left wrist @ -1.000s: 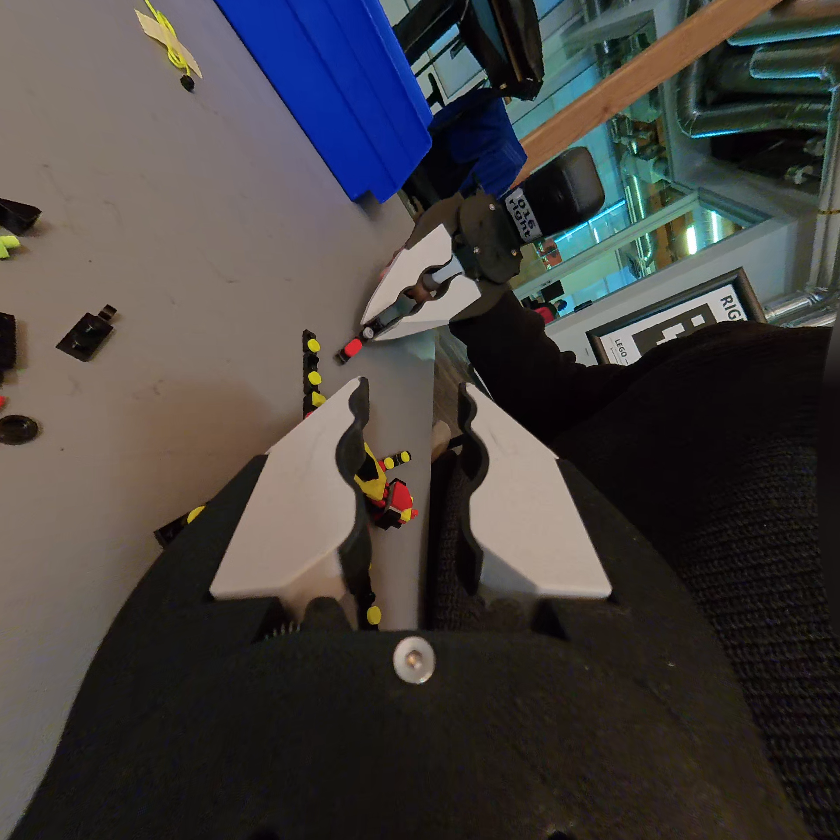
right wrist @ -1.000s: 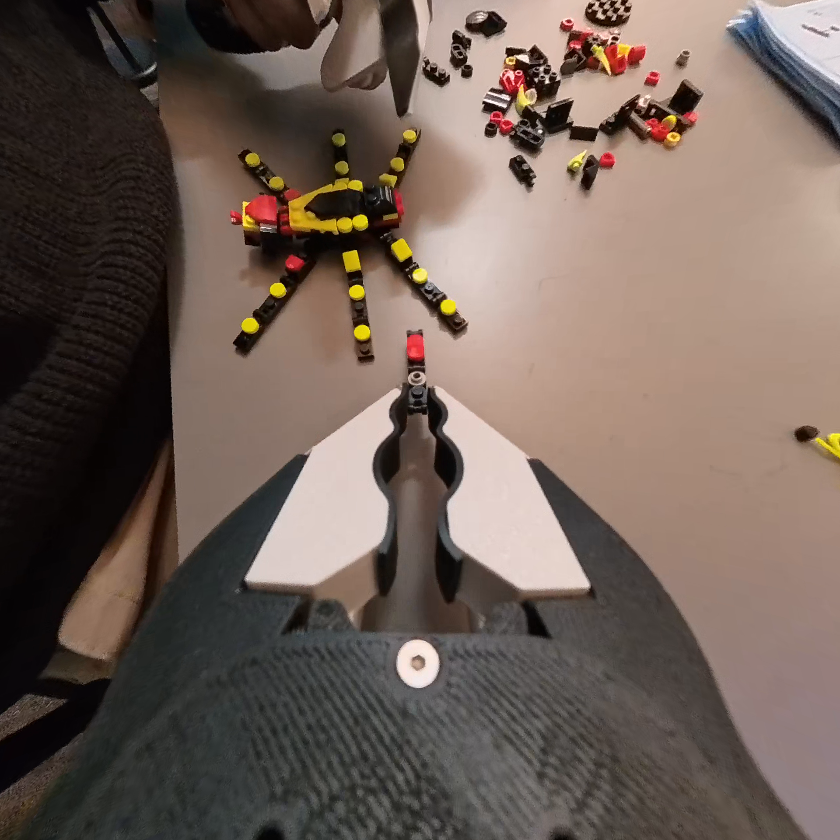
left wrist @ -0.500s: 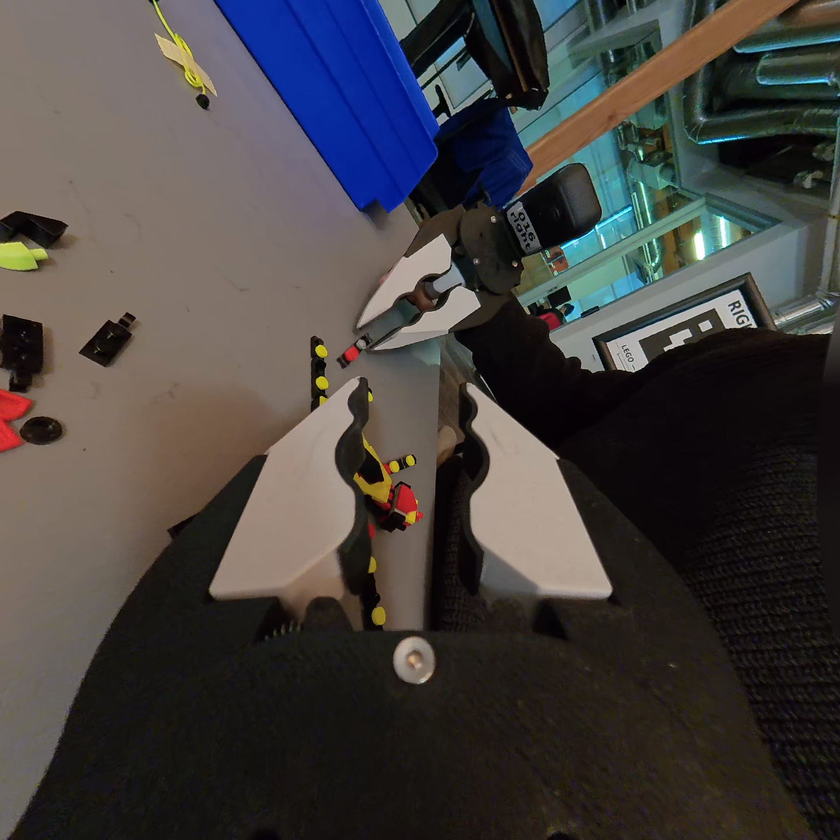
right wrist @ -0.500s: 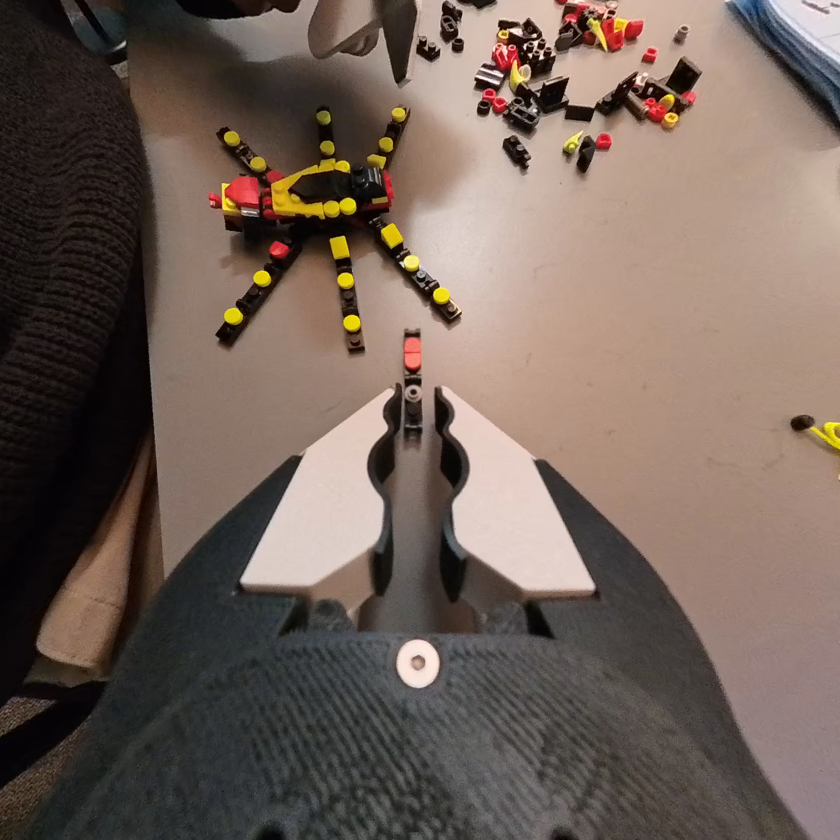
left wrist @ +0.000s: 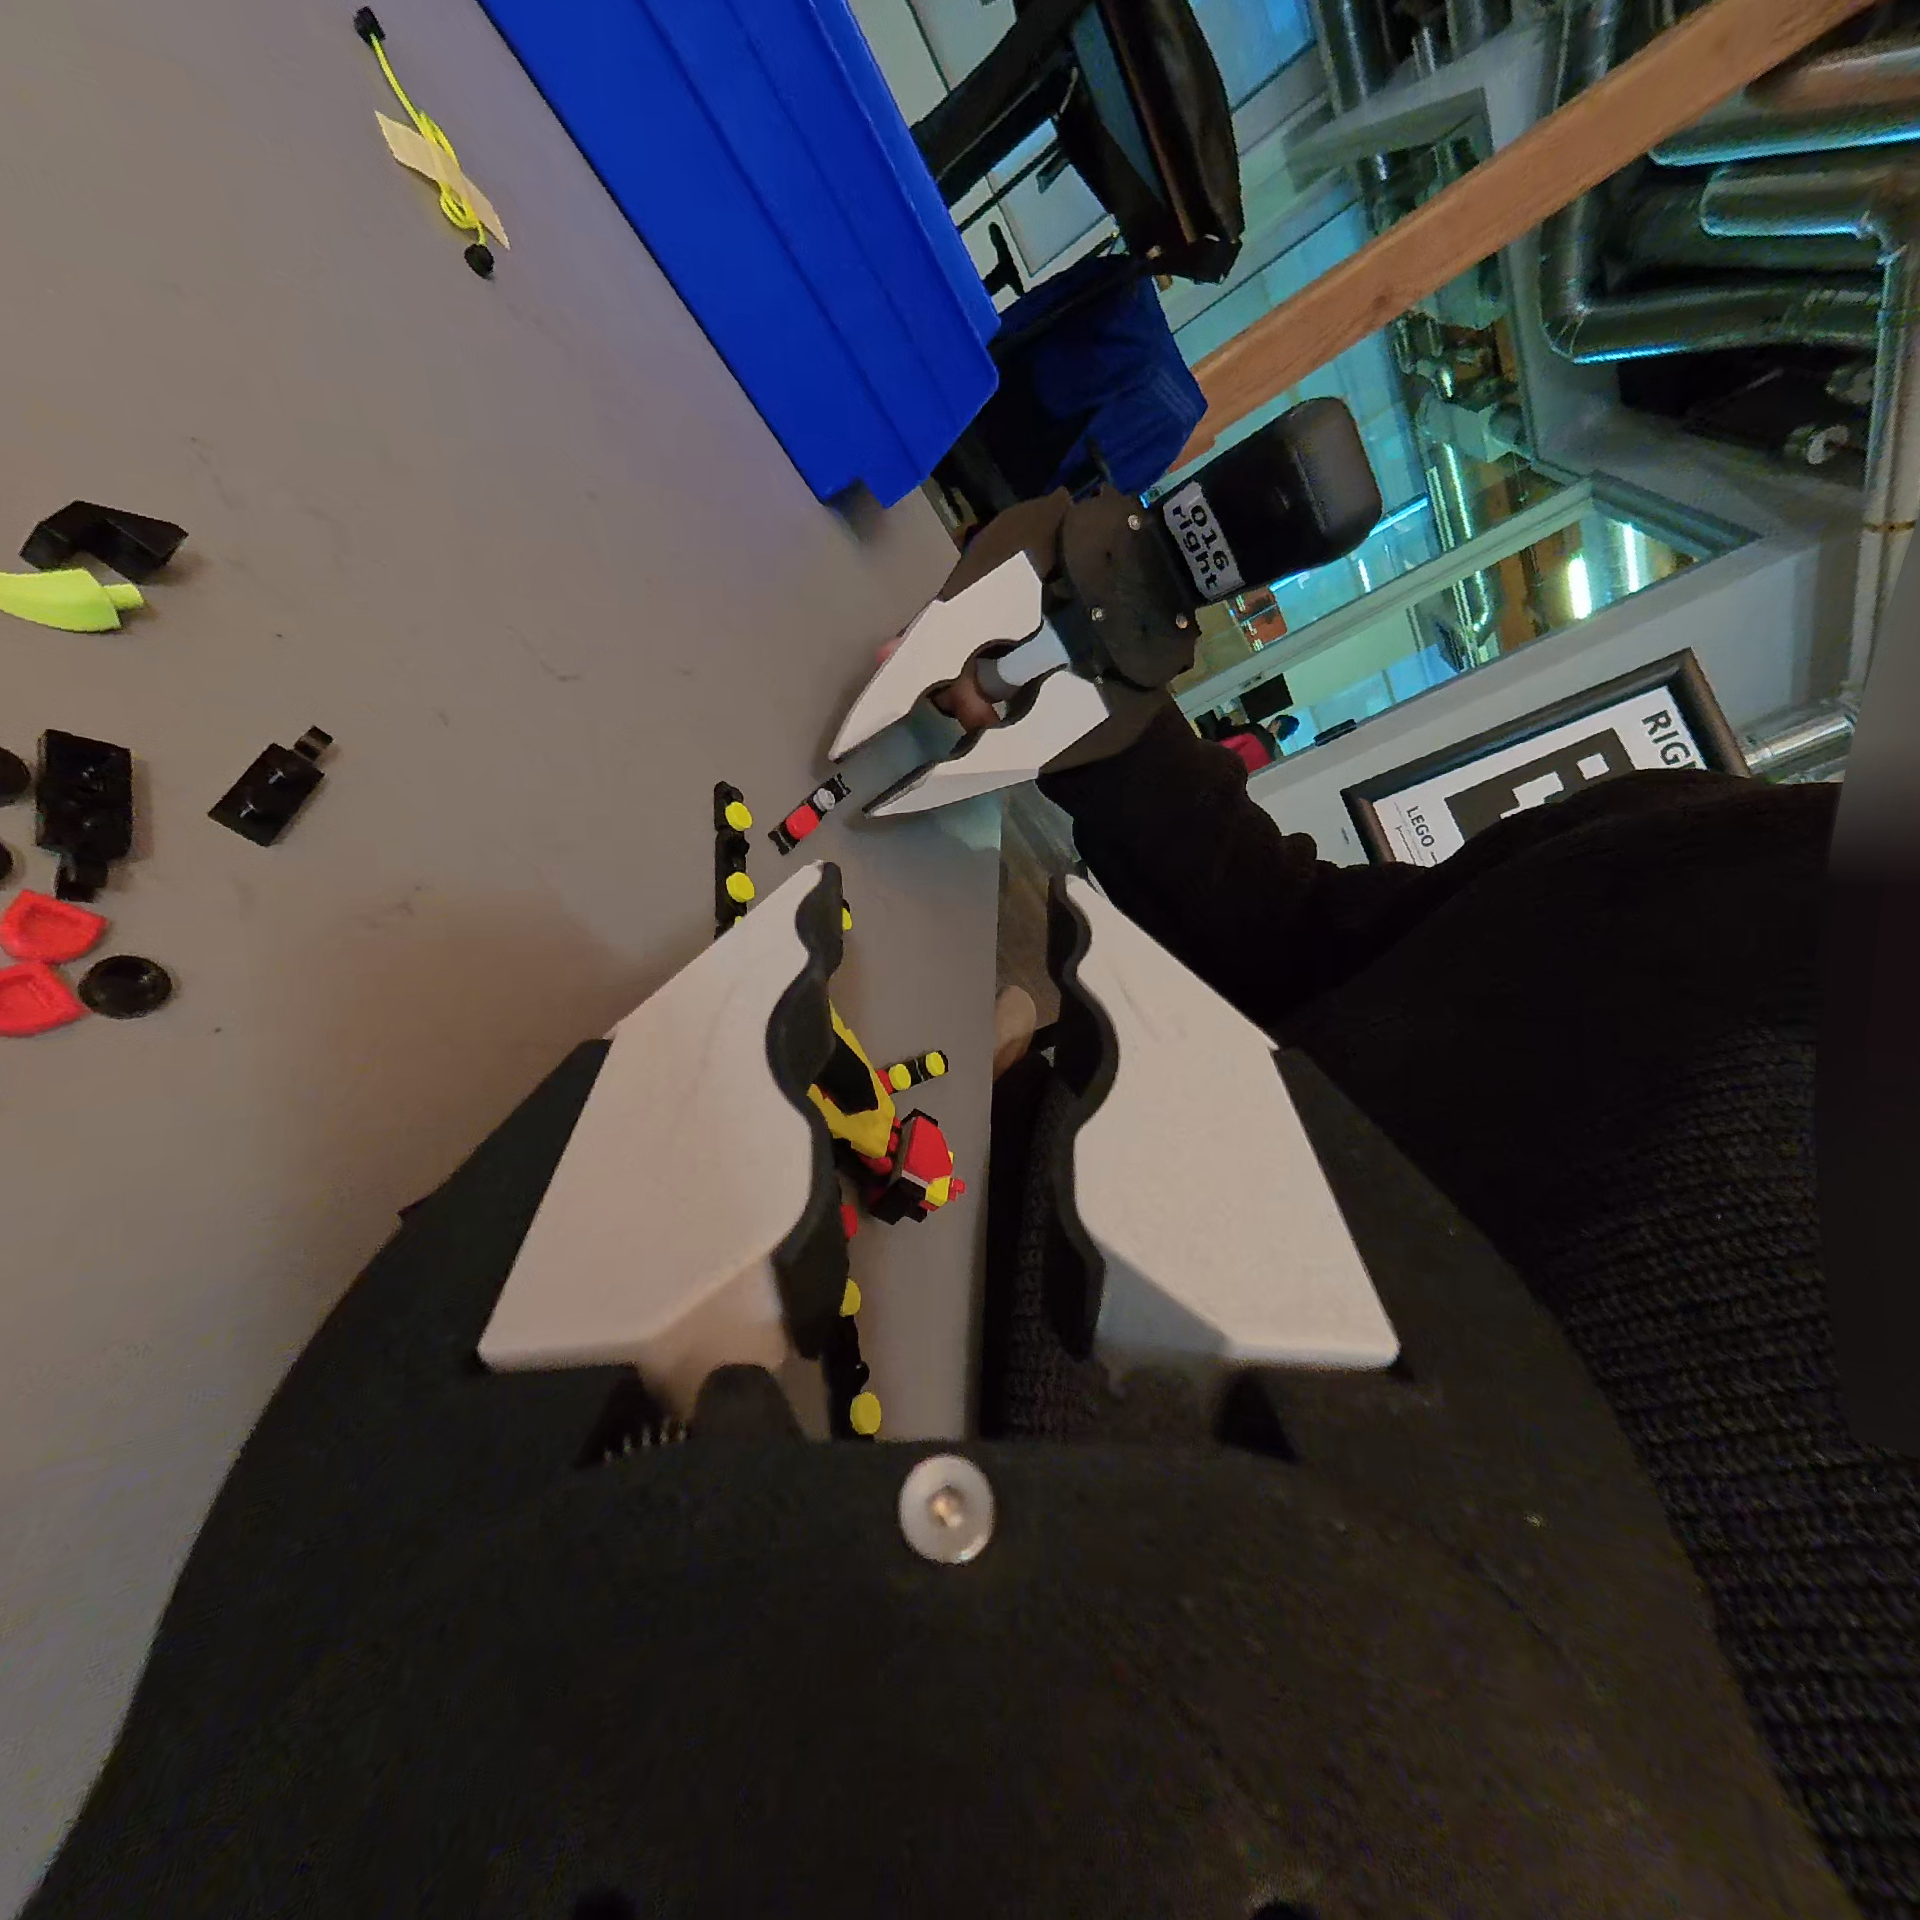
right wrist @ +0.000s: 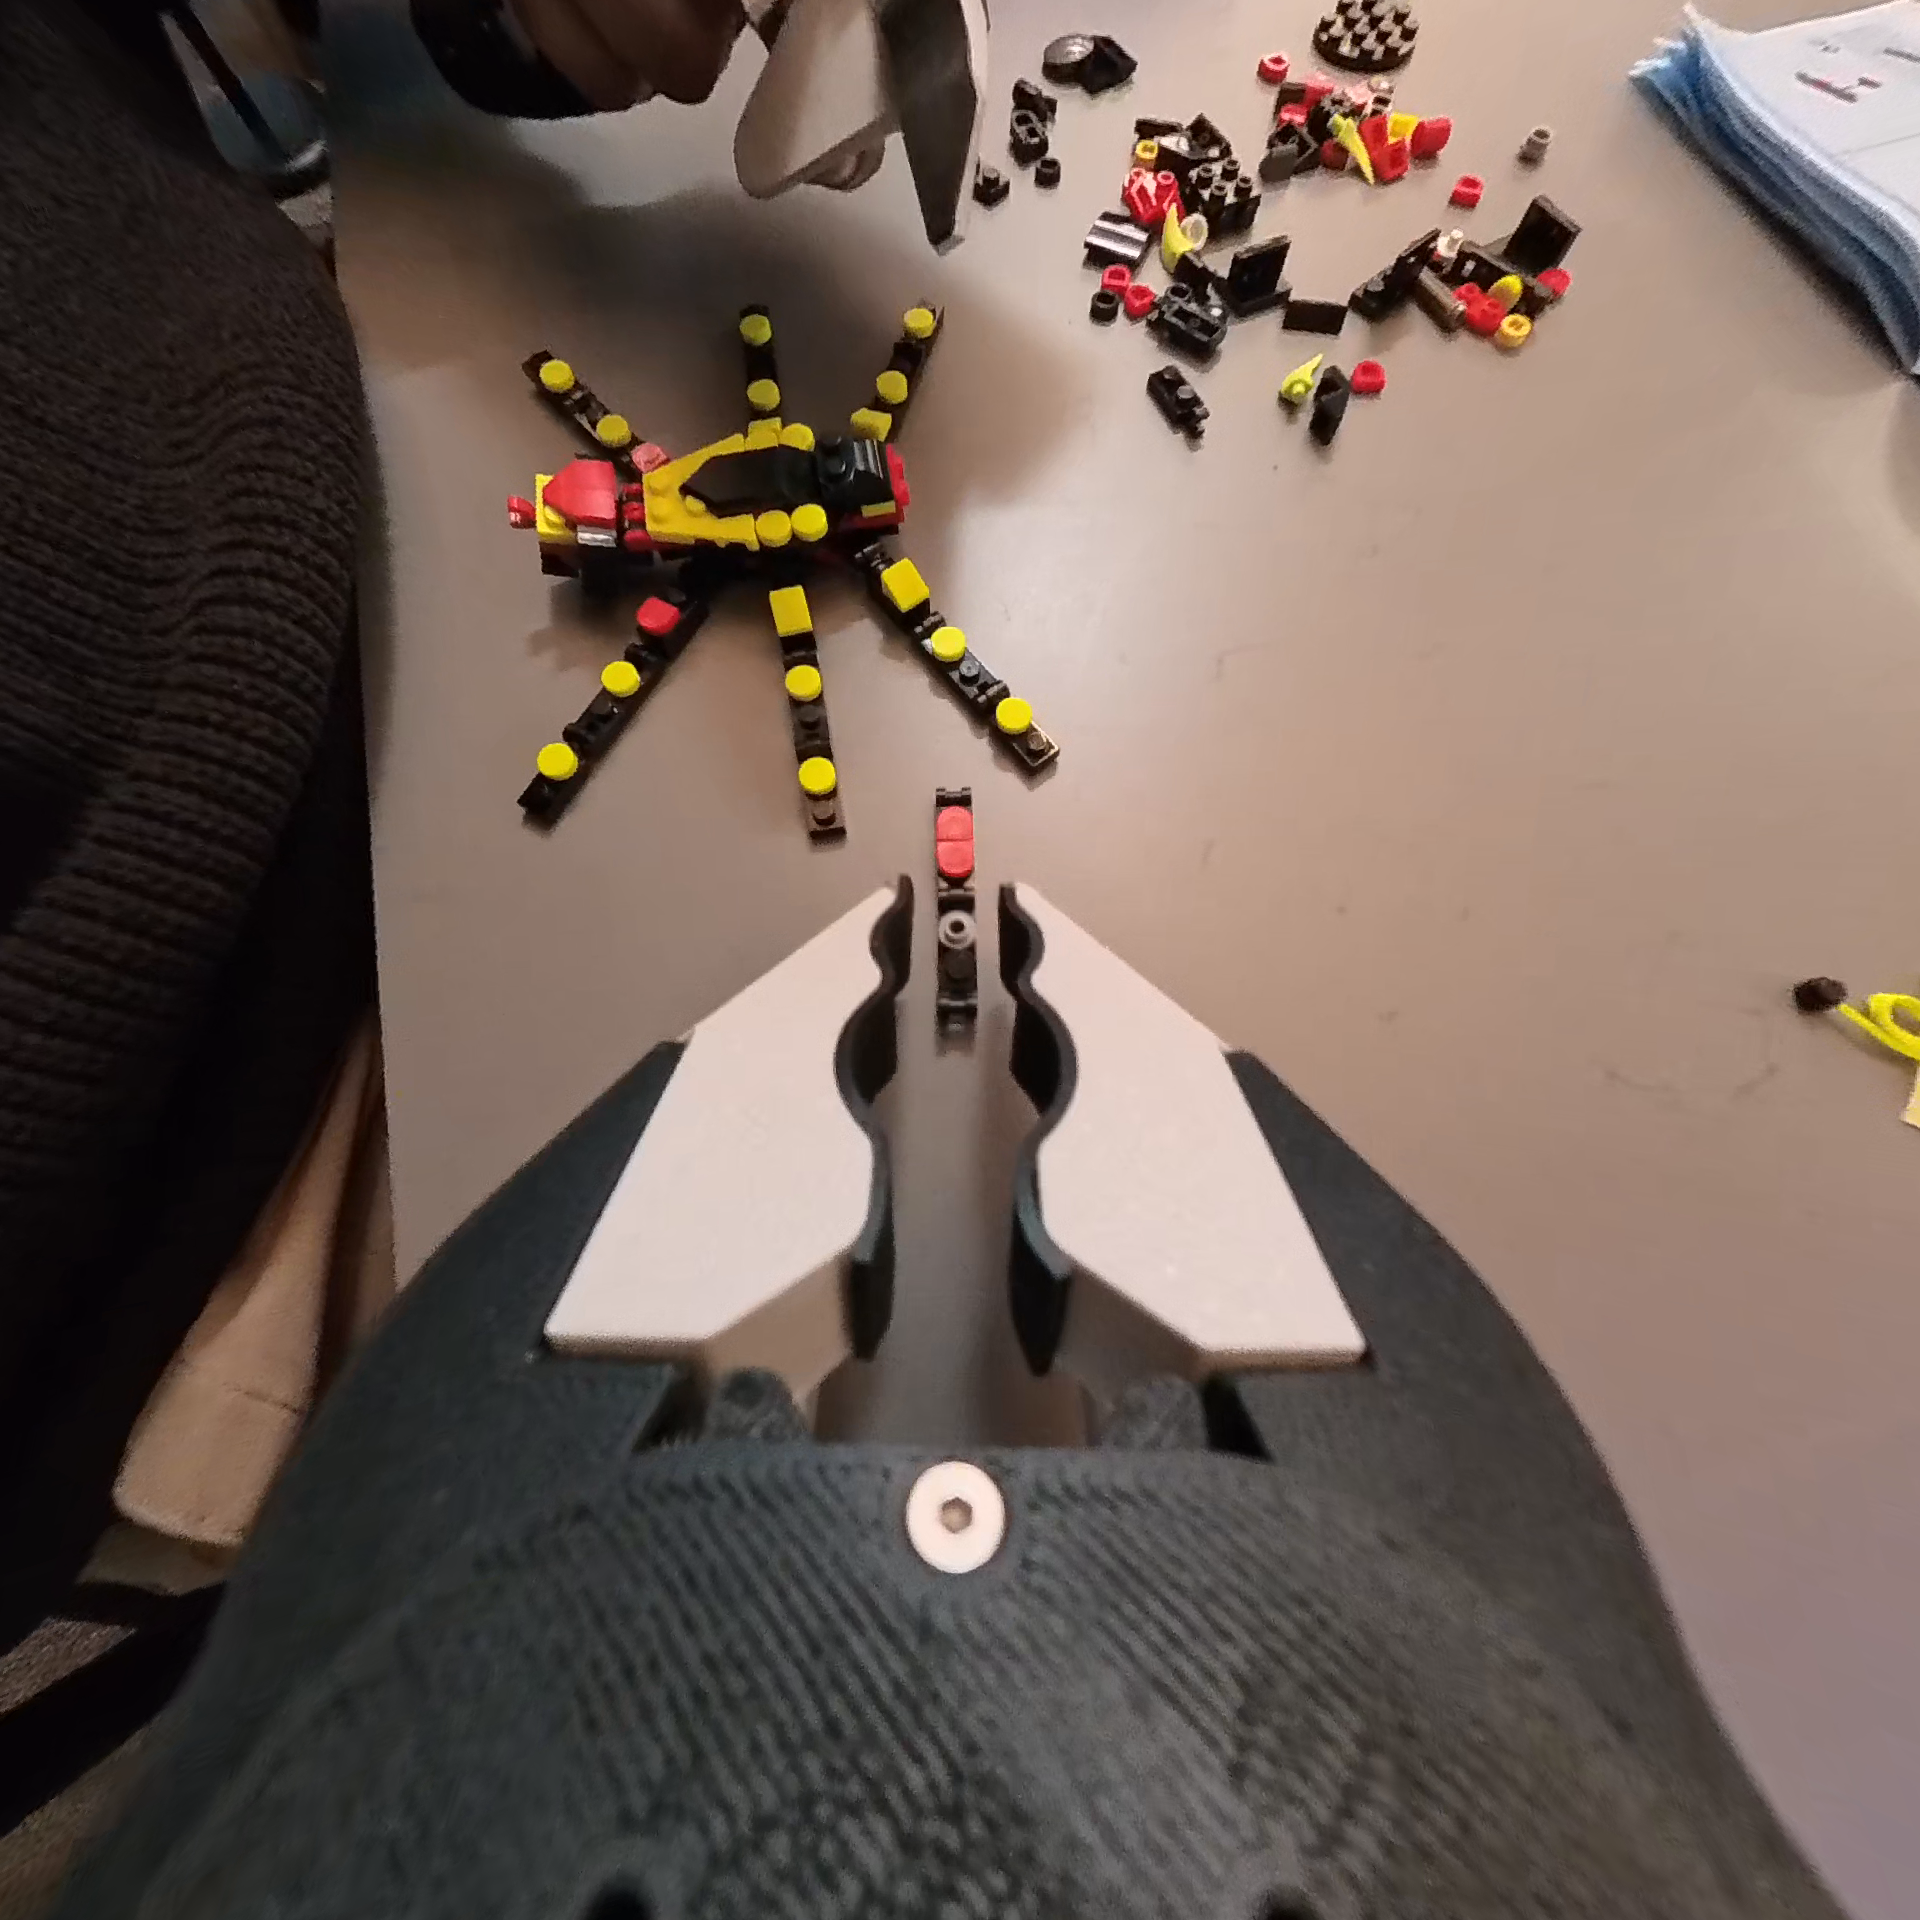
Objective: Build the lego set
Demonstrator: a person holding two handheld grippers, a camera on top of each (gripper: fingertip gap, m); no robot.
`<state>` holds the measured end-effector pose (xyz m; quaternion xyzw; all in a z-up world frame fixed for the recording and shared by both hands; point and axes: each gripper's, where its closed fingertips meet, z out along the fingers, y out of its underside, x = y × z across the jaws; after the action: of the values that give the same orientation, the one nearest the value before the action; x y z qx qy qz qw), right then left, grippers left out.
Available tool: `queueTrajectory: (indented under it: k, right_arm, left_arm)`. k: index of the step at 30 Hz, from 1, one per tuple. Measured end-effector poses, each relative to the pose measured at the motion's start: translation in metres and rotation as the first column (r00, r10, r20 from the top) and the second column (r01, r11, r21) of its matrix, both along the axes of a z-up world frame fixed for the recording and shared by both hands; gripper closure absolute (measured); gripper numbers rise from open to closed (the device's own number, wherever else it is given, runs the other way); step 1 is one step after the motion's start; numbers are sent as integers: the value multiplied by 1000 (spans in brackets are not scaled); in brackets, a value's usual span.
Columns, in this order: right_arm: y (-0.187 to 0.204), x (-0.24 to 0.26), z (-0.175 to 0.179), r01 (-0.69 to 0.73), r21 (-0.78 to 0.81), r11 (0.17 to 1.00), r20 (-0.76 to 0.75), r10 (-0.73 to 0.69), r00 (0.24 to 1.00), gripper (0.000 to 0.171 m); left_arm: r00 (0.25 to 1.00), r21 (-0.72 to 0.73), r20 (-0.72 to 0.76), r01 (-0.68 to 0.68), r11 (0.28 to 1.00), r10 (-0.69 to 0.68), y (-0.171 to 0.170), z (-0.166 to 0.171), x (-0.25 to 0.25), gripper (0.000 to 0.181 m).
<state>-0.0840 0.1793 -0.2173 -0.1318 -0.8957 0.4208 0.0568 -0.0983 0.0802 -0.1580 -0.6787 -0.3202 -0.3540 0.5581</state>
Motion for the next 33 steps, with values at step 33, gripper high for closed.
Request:
queueTrajectory:
  k: [33]
  right_arm:
    - [-9,-3,-4,1,18,1000,-22,-1,1000,156]
  left_arm:
    - [1000,13,27,14,1000,-15,1,0,2,143]
